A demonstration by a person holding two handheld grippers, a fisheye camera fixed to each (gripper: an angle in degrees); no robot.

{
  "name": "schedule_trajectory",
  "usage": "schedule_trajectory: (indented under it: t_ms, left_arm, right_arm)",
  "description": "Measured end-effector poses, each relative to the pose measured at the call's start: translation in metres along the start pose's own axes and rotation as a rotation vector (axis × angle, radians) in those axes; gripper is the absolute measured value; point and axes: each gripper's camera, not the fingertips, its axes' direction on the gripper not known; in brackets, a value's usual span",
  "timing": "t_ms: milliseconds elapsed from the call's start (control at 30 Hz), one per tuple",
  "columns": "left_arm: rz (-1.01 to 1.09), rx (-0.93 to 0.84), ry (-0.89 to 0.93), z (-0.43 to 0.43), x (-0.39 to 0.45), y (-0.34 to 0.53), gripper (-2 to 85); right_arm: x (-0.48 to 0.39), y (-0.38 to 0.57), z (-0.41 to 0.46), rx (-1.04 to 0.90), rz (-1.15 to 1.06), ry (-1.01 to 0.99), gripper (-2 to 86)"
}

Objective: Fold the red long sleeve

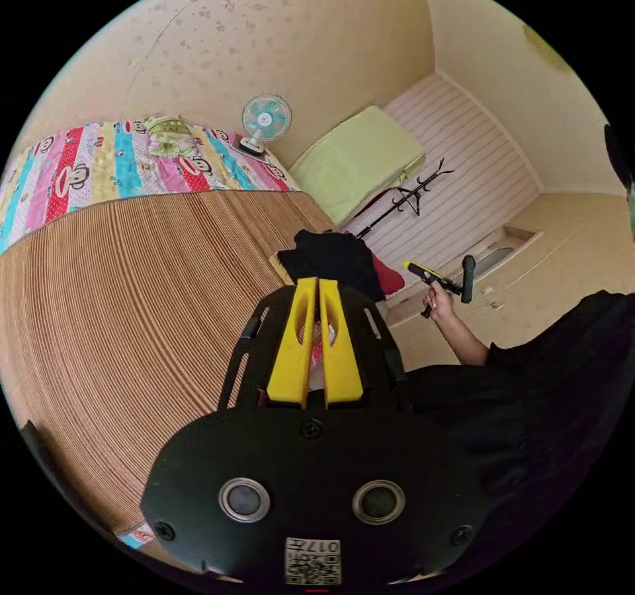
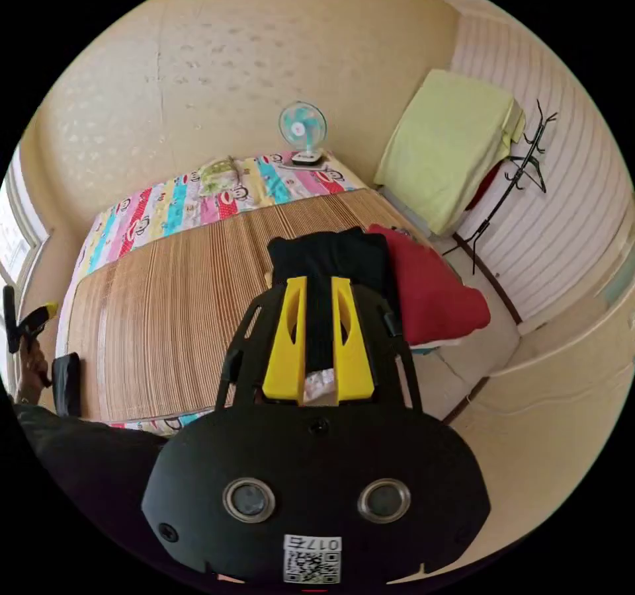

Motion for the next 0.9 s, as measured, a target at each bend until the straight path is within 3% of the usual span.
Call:
schedule_trajectory:
  t_ms: [167, 300, 367, 467, 533, 600, 667, 833, 900]
  left_arm:
    - [0.010, 0.021, 0.017, 0.042, 0.032, 0.008, -1.0]
    - [-0.128, 0.089, -0.032, 0.055, 0.023, 0.048, -1.0]
    - [-0.197, 0.107, -0.051, 0.058, 0.015, 0.071, -1.0]
    - [-0.301, 0.127, -0.089, 0.055, 0.002, 0.104, -1.0]
    - [-0.347, 0.146, -0.115, 0.051, -0.006, 0.119, -1.0]
    - [-0.390, 0.185, -0.129, 0.046, -0.016, 0.134, -1.0]
    - [-0.404, 0.211, -0.118, 0.046, -0.024, 0.139, -1.0]
    - [-0.353, 0.210, -0.076, 0.062, -0.040, 0.127, -0.8]
    - [-0.311, 0.210, -0.041, 0.072, -0.044, 0.115, -0.3]
  right_arm:
    - [0.121, -0.025, 0.025, -0.055, 0.245, 0.030, 9.5]
    - [0.204, -0.008, 0.112, -0.334, 0.571, -0.214, 11.7]
    - [0.212, 0.002, 0.119, -0.360, 0.637, -0.271, 11.0]
    - [0.216, -0.001, 0.072, -0.220, 0.649, -0.299, 6.3]
    - [0.233, -0.001, 0.036, -0.067, 0.727, -0.415, 4.1]
    - [0.263, -0.011, -0.011, 0.196, 0.822, -0.678, 2.7]
    - [0.268, -0.040, -0.048, 0.280, 0.763, -0.778, 2.1]
    - [0.178, -0.122, -0.174, 0.360, 0.227, -0.831, 0.8]
    - [0.123, -0.124, -0.234, 0.452, 0.045, -1.015, 0.6]
